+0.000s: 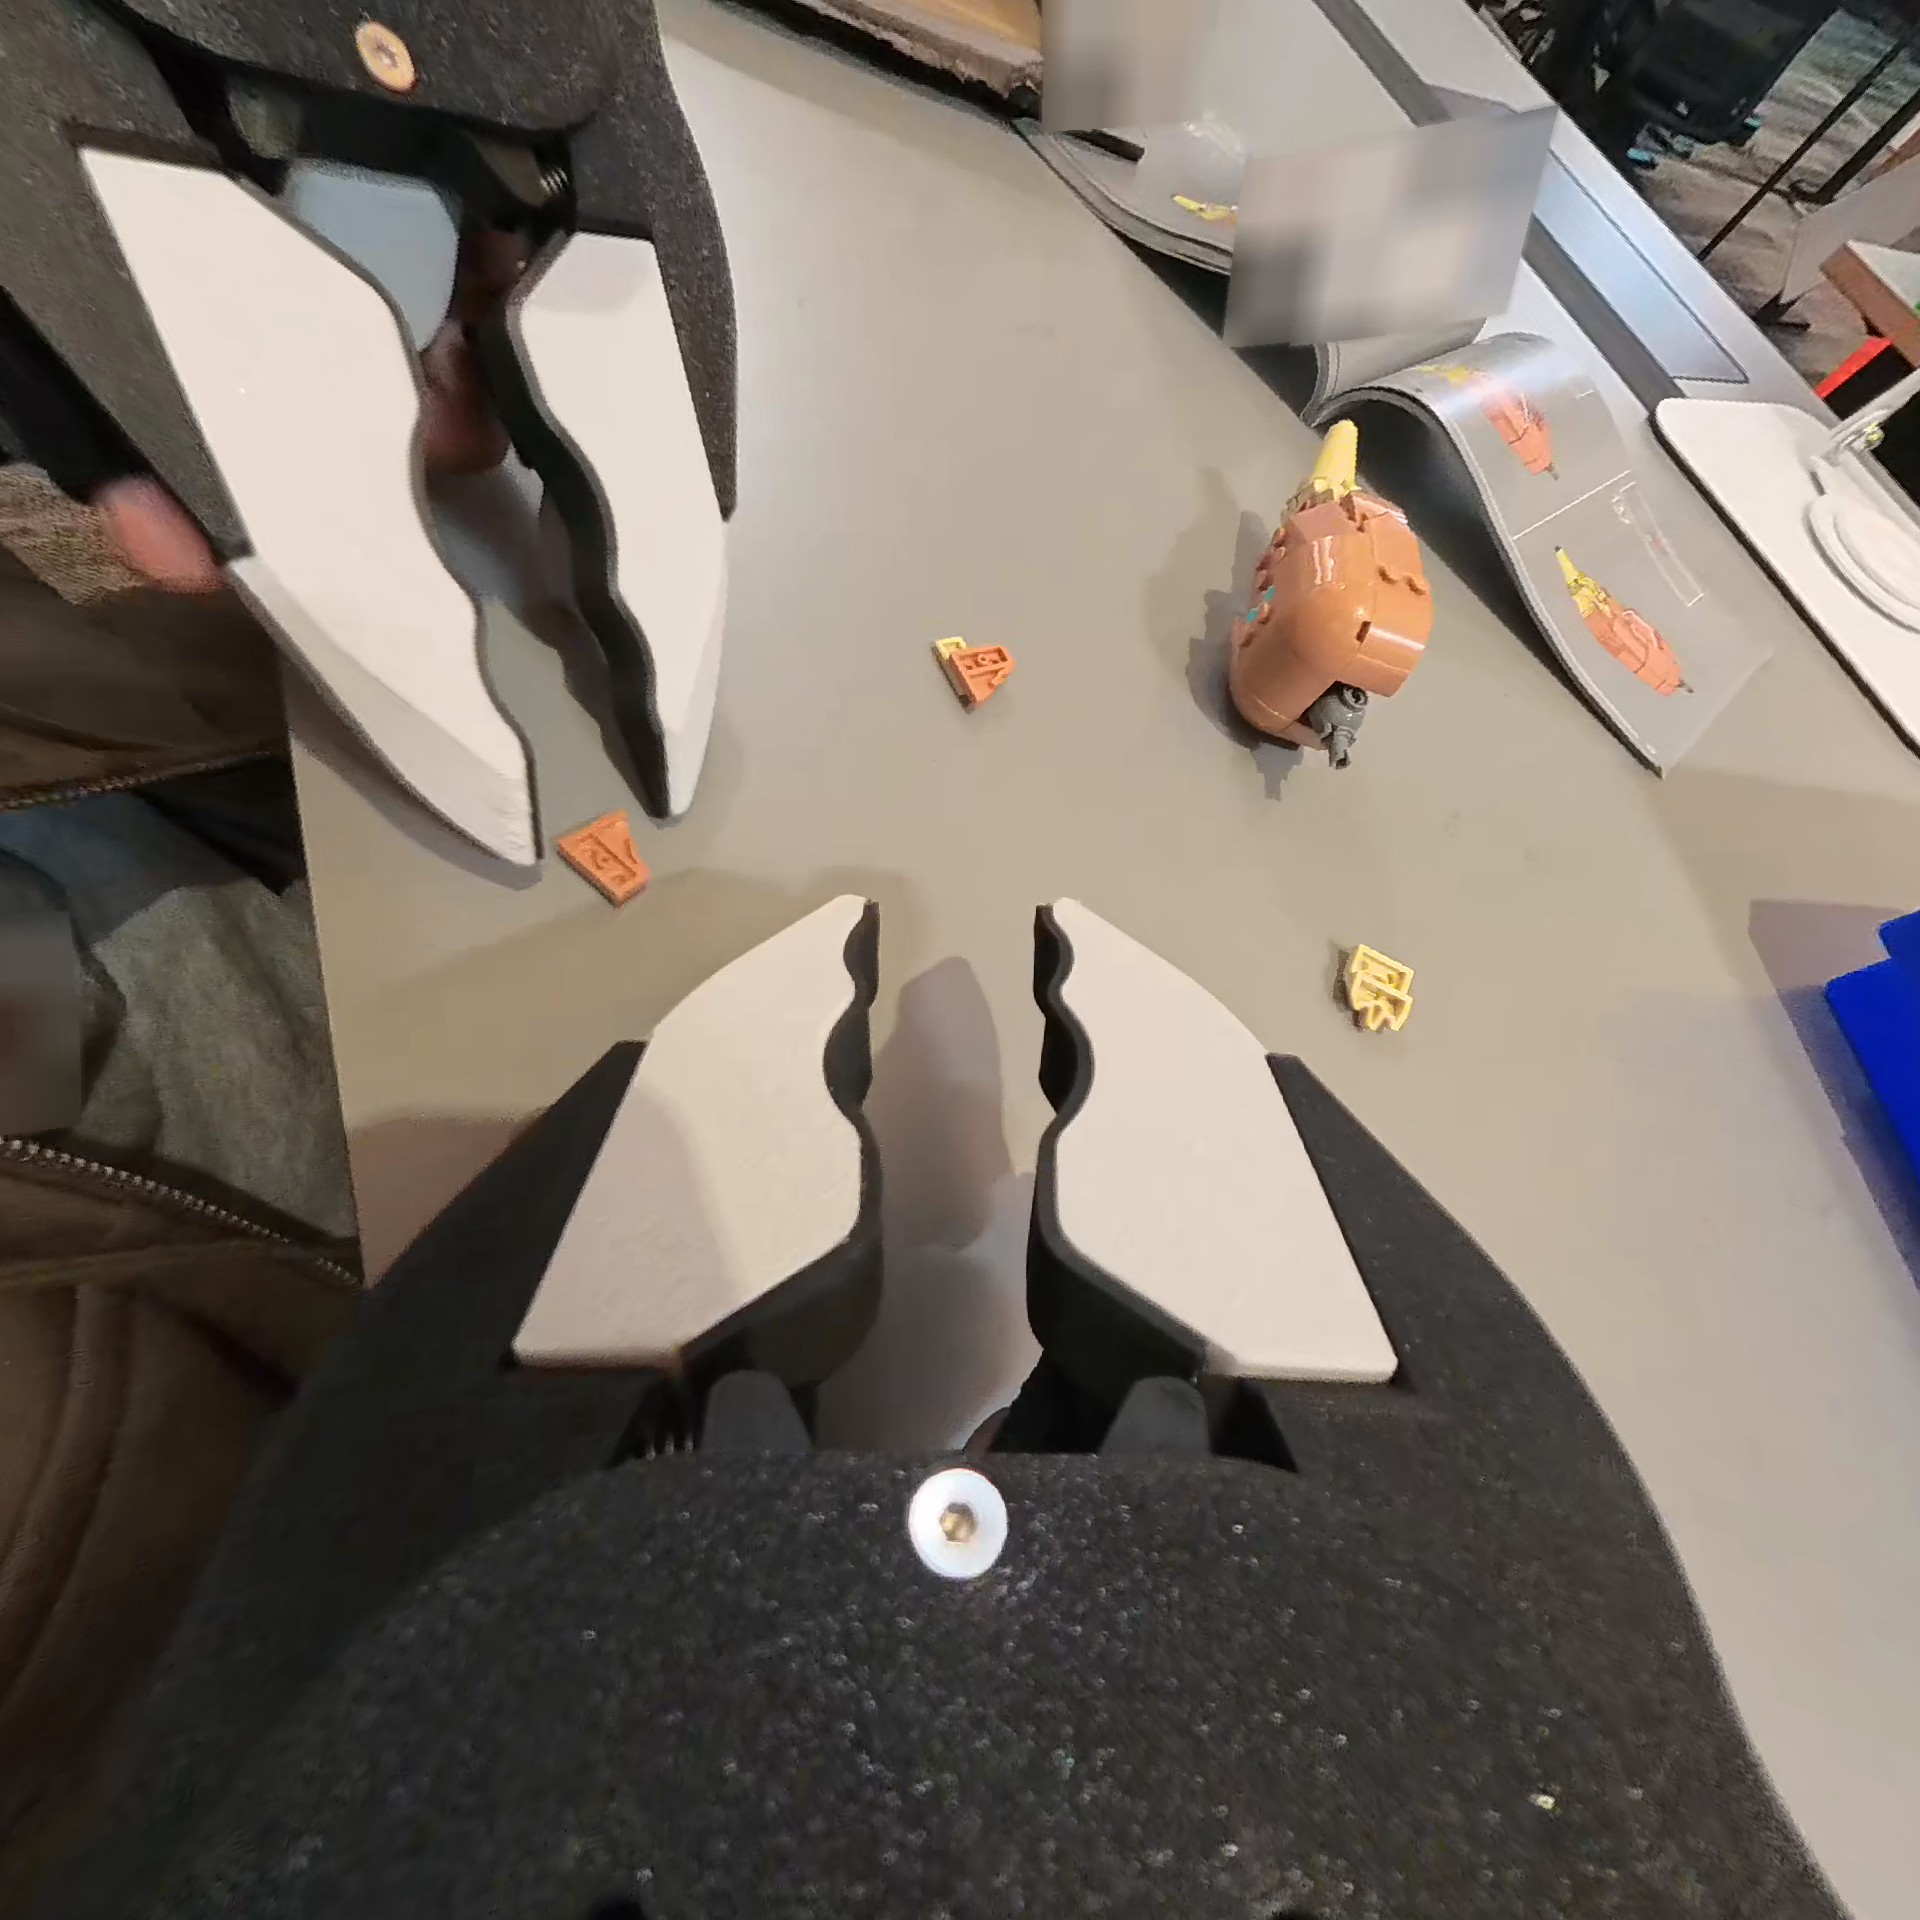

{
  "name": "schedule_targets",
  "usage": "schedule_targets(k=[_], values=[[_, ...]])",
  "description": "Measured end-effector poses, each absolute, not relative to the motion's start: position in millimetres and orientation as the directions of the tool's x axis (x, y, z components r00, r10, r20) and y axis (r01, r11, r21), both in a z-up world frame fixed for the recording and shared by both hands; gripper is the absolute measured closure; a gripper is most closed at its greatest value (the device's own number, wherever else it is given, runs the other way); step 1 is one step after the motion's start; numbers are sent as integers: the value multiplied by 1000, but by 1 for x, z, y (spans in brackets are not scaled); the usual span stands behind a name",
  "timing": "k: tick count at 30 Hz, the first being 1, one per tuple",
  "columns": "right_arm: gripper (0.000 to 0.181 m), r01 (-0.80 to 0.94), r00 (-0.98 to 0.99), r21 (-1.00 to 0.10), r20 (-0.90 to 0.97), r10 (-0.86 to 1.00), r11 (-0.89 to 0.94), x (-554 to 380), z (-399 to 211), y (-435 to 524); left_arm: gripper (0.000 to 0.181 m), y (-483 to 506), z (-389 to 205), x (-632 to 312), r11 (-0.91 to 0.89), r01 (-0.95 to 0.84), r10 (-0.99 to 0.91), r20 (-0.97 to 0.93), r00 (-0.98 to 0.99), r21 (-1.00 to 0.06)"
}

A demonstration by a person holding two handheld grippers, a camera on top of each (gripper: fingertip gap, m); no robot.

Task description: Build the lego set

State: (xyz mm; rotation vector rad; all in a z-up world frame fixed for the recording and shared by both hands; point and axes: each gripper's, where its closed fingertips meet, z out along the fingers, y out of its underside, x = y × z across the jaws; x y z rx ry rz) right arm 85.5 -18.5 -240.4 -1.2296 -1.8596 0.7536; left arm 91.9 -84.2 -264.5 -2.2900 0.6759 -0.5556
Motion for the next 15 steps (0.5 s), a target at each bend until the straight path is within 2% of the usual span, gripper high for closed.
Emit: schedule_targets(k=[1, 4, 8, 15], values=[[153, 479, -242, -799, 277, 930, 363, 85, -241, -19, 158, -83, -266, 92, -632, -329, -603, 179, 777, -702], [153, 484, -250, -795, 274, 929, 365, 85, -242, -19, 167, -81, -269, 91, -612, -380, -610, 108, 785, -694], [153, 484, -256, -802, 252, 933, 350, 84, -242, -19, 168, -80, -268, 90, -615, -362, -606, 127, 785, -700], [151, 447, -280, -816, 261, 924, 366, 74, -238, -20, 168, -71, -247, 77, -653, -107, -538, 360, 762, -750]])
